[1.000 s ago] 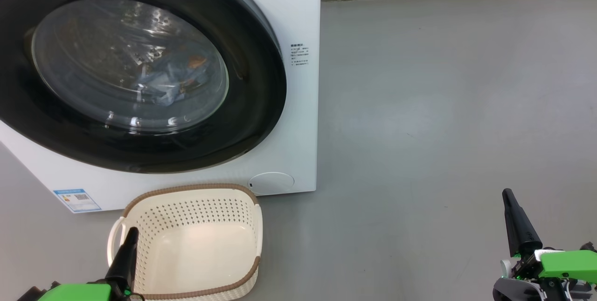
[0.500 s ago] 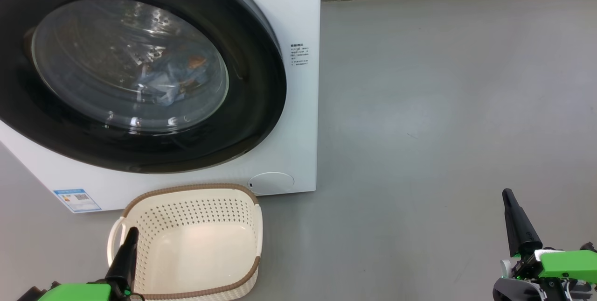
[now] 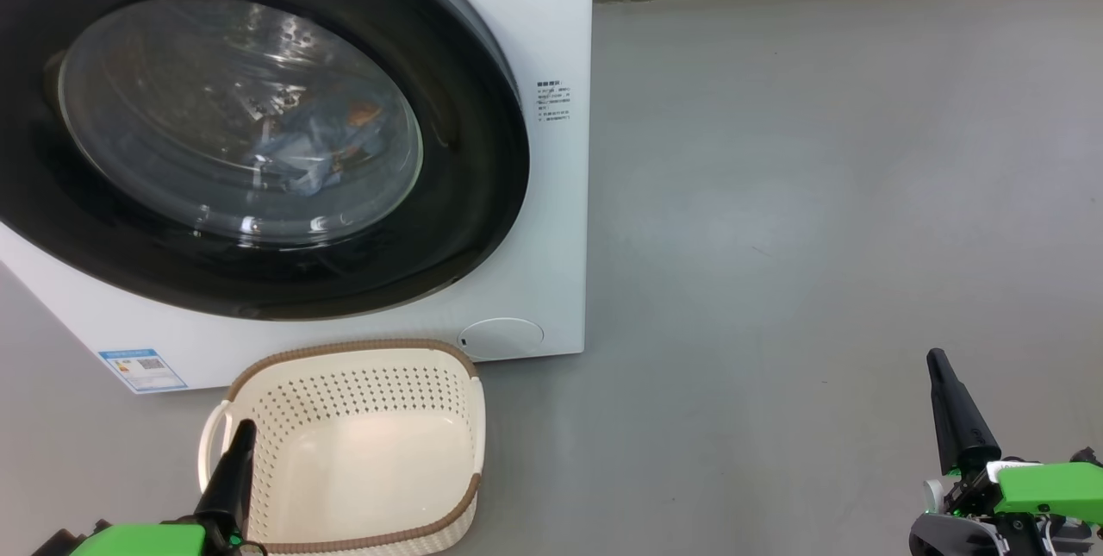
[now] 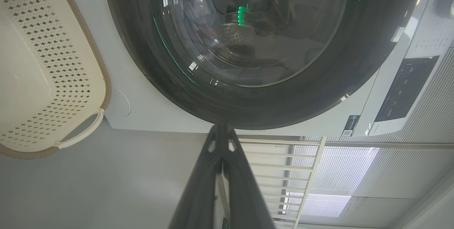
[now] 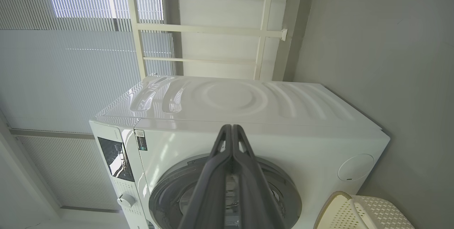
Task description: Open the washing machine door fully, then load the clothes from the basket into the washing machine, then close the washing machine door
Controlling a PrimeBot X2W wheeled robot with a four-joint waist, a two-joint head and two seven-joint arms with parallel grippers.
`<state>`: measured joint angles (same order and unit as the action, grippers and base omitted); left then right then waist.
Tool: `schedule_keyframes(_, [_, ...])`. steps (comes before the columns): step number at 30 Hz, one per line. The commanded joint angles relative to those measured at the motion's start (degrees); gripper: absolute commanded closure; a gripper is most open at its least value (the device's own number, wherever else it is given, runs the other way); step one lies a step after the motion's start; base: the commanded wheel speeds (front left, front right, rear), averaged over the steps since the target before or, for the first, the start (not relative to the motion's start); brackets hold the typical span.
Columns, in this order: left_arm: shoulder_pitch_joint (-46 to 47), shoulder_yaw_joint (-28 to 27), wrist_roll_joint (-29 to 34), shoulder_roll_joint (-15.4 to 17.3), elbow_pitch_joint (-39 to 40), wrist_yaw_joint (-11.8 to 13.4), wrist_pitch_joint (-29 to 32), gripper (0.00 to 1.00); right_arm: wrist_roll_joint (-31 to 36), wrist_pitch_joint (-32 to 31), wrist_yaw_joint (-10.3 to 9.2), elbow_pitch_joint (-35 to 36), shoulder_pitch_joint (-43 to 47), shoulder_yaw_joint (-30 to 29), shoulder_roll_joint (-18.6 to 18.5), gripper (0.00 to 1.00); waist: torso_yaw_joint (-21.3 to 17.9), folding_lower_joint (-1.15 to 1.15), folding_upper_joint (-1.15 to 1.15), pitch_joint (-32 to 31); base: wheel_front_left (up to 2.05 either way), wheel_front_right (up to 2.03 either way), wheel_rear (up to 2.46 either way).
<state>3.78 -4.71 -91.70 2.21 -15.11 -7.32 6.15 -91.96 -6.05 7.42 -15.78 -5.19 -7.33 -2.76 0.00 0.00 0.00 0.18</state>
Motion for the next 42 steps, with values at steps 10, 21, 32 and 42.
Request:
schedule_keyframes(10, [2.4,-1.8,-0.5,0.7,1.1,-0.2,0.3,1.0,-0.3,-0.4,0.07,1.8,-1.0,0.9,-0.2,1.0,0.0,0.0,0.0,0.0,0.0,0.0,0.0])
schedule_keyframes(21, [2.4,-1.8,-0.5,0.7,1.1,-0.2,0.3,1.0,-0.2,-0.4,0.07,1.8,-1.0,0.9,-0.2,1.0,0.0,0.0,0.0,0.0,0.0,0.0,0.0])
schedule_keyframes(32, [2.4,-1.8,-0.5,0.7,1.1,-0.2,0.3,1.0,-0.2,-0.4,0.07,1.8,-1.0,0.9,-0.2,1.0,0.0,0.0,0.0,0.0,0.0,0.0,0.0])
schedule_keyframes(42, [2.4,-1.8,-0.5,0.7,1.1,-0.2,0.3,1.0,-0.2,-0.4,0.07,1.8,-1.0,0.8,-0.2,1.0,0.0,0.0,0.0,0.0,0.0,0.0,0.0])
